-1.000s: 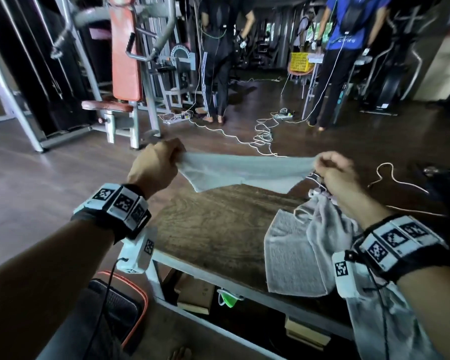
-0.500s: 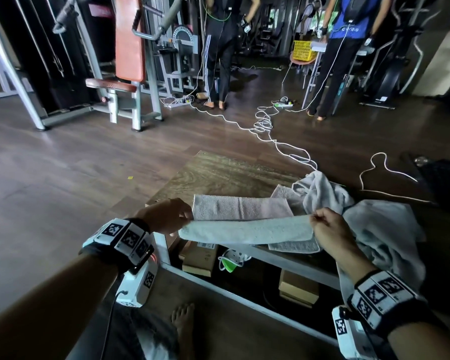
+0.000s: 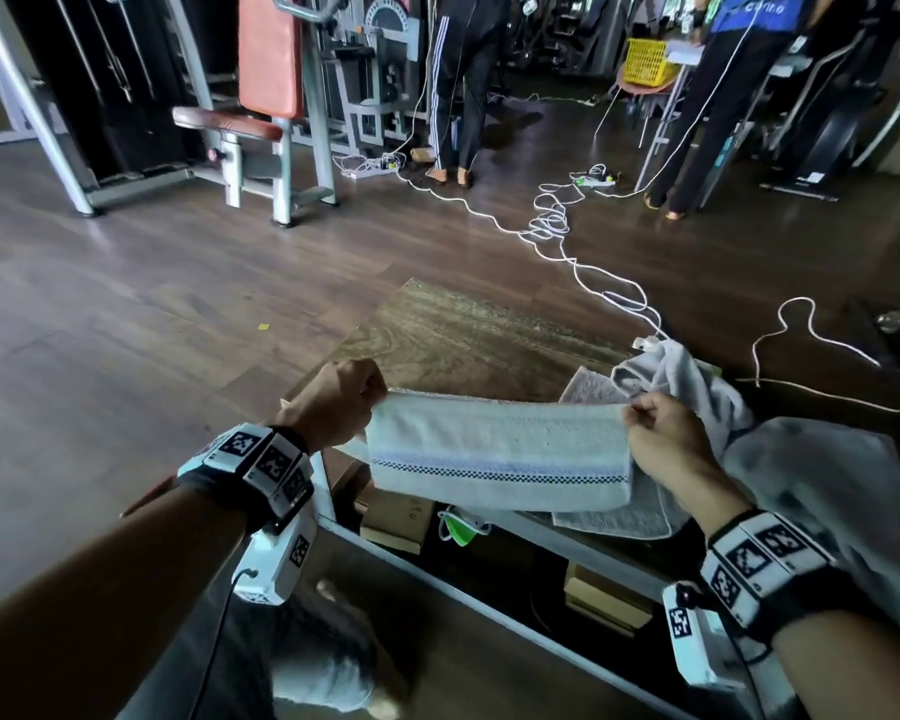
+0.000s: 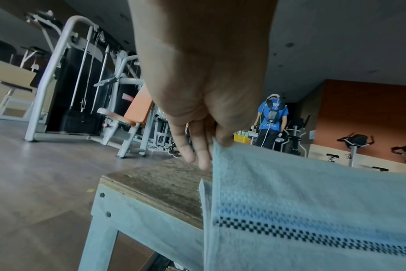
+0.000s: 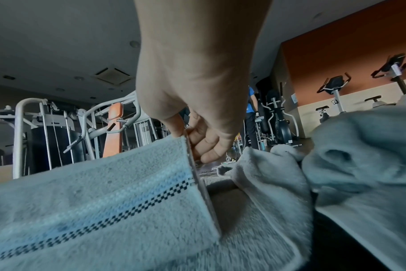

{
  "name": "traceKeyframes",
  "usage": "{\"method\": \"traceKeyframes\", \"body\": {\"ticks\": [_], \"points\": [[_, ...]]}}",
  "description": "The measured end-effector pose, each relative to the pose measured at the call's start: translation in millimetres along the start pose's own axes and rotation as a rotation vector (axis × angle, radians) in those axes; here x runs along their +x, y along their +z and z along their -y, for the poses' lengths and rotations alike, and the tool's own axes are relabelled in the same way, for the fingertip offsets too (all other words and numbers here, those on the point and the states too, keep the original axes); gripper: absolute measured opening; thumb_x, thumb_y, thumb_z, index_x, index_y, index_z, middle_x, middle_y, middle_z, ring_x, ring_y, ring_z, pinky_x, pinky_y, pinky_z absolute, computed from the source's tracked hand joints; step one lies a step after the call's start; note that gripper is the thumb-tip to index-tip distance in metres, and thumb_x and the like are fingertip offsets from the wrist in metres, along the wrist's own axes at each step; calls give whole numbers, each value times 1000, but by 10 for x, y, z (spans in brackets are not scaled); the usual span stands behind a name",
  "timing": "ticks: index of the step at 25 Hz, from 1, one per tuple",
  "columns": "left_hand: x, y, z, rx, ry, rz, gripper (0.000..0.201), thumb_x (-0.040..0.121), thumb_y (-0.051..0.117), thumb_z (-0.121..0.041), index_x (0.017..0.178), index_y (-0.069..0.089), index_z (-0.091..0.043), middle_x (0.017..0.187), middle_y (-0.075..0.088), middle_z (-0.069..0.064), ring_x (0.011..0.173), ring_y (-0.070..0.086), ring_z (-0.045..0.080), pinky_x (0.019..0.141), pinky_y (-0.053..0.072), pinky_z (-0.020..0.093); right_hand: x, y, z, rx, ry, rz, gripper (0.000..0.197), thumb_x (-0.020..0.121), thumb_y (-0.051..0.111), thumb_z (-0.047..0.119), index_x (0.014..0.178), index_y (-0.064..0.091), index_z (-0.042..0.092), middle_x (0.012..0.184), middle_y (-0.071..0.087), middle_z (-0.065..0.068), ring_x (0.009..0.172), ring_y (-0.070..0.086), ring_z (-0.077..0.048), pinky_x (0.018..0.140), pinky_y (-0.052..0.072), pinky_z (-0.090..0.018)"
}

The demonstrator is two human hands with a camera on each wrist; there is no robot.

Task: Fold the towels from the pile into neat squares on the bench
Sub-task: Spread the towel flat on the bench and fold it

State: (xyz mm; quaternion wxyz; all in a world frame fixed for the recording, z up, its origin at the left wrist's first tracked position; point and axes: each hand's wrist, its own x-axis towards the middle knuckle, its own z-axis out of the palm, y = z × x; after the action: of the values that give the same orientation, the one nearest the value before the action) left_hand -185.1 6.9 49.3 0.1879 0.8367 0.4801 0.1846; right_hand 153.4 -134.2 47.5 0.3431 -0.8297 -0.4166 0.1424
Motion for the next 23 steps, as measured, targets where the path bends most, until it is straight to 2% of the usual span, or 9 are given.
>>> {"method": "traceKeyframes", "body": {"ticks": [4,7,10,12,15,17,19,21,23], "points": [[382,163,-1,-70,-102,-47,17,86,53,-5,90,68,-11,82,68,2,71,64,19,58,44,23,474,208,27,-44,23,-38,18,94,57,21,105,67,11,104,69,-11,96,63,-29,85,49,-31],[636,337,51,-87,-152,-69,18,84,52,-5,89,69,-6,81,68,6,70,61,20,57,41,22,749,389,28,-99,72,-21,15,93,57,24,93,68,13,95,70,-11,85,60,-27,74,44,-27],[744,544,168,-90,-253,-30,17,84,52,-6,84,69,-3,78,68,9,63,61,22,50,40,21,886,569,-35,-95,88,19,12,94,58,23,86,64,17,91,68,-8,86,60,-25,75,42,-26],[758,645,241,-70,-275,-4,16,83,53,-7,83,70,-4,80,70,15,67,65,28,53,43,24,922,649,-106,-64,80,58,9,94,60,20,85,62,18,90,66,-5,86,59,-22,72,41,-26],[785,718,298,-2,-239,-3,14,83,59,-13,86,71,-6,87,69,17,81,65,35,64,45,29,981,711,-216,-85,52,130,7,93,64,20,87,62,15,85,65,-2,81,59,-19,59,37,-24],[782,691,282,0,-221,1,12,83,62,-16,85,71,-9,84,67,12,81,63,31,65,41,26,1019,740,-287,-52,21,162,9,91,67,18,85,60,17,82,65,-3,79,60,-20,58,39,-24],[769,635,284,1,-185,31,10,83,64,-19,81,70,-10,79,66,9,76,63,25,63,40,24,1034,761,-321,-22,-3,193,15,89,68,16,81,56,20,80,65,-3,78,61,-22,62,45,-27],[757,585,289,11,-148,81,10,84,66,-21,78,68,-13,75,68,6,68,63,20,58,41,22,1021,762,-293,-53,-14,206,17,89,68,13,79,55,20,80,64,-4,81,62,-25,69,50,-34],[747,552,313,14,-121,110,11,85,69,-22,79,64,-15,73,67,3,60,59,12,51,39,19,997,741,-240,-110,-23,187,14,88,67,12,81,56,18,79,64,-4,81,63,-27,71,52,-37]]}}
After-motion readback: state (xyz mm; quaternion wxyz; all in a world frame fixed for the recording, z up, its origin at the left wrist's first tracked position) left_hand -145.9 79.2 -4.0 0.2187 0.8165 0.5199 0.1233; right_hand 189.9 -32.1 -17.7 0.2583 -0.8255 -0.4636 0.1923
